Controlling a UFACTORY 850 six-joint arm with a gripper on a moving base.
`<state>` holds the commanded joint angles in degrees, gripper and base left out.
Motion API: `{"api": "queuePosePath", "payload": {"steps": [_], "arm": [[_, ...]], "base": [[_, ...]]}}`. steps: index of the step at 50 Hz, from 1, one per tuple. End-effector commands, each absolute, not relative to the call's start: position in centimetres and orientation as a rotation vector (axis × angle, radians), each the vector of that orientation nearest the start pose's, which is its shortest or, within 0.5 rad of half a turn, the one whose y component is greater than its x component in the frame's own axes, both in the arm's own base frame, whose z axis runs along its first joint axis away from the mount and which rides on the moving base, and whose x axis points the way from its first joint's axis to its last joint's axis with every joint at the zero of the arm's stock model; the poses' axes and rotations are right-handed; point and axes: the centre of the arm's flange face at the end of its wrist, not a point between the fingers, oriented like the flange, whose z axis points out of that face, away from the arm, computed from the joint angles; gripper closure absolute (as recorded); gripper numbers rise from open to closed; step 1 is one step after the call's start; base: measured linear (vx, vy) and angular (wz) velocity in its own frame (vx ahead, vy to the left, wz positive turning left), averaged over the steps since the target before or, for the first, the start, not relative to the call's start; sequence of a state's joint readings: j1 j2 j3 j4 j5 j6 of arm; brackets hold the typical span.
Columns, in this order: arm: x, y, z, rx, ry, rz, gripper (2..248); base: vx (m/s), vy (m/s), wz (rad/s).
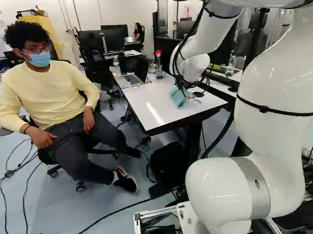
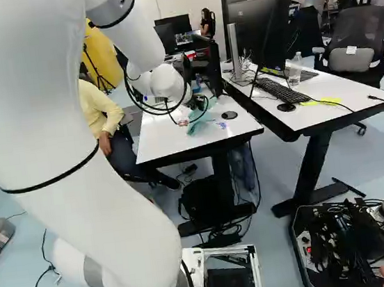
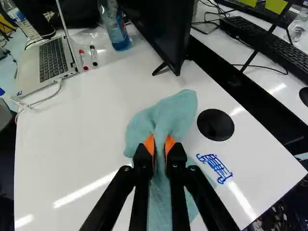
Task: Clean the table with the green towel
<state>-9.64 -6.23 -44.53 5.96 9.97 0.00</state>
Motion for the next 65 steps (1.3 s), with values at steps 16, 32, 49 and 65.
{"api": "queuePosePath", "payload": {"steps": [16, 32, 49, 65], "arm": [[48.4, -8.4, 44.8, -2.885, 0.405, -1.285, 205], [48.2, -8.3, 44.6, -2.905, 0.406, -1.227, 205], [47.8, -8.2, 44.3, -2.93, 0.406, -1.148, 205], [47.5, -8.1, 43.9, -2.953, 0.407, -1.065, 205]], "base": [[0.0, 0.0, 0.0], [0.0, 0.0, 0.0], [0.0, 0.0, 0.0], [0.0, 0.0, 0.0]]}}
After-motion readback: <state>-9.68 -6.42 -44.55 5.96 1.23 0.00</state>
